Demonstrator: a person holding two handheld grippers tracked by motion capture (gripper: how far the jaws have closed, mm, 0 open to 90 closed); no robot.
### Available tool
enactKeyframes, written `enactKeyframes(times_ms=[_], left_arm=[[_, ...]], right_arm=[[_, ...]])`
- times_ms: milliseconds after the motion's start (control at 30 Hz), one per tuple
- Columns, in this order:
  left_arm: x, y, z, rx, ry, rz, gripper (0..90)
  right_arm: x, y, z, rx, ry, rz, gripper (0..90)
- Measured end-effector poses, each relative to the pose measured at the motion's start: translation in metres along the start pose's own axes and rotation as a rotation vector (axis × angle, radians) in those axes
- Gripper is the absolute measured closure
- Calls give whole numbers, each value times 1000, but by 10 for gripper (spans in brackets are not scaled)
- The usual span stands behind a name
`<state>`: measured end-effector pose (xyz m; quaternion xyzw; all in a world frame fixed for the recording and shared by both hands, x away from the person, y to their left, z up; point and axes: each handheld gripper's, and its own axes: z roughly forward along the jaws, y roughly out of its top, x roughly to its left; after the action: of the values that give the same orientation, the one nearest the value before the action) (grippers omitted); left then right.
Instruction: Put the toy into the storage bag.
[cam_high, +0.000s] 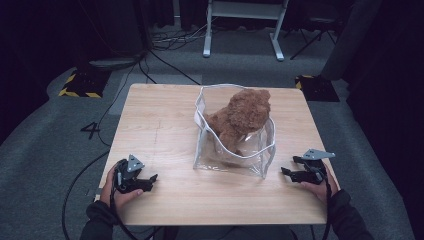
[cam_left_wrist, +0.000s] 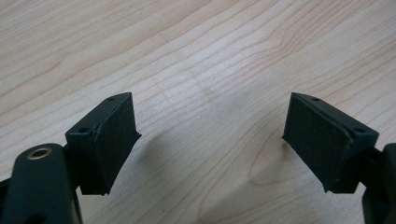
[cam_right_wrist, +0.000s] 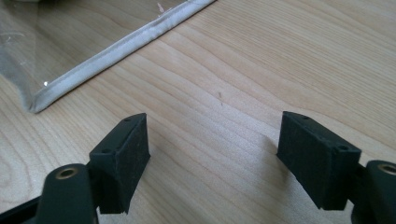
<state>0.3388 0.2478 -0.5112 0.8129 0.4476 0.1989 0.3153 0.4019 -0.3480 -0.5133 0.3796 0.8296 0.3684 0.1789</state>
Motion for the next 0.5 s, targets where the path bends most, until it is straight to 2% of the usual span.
enactKeyframes(times_ms=[267,400,500], left_arm=[[5,-9,-1,-11,-14,-33,168],[6,-11,-4,-13,-3,-41,165],[12,-18,-9,-4,-22,-90,164]], right_arm=[[0,0,0,-2,-2,2,246],[1,-1,-1,0,-6,2,246],[1,-1,-1,-1,-8,2,245]])
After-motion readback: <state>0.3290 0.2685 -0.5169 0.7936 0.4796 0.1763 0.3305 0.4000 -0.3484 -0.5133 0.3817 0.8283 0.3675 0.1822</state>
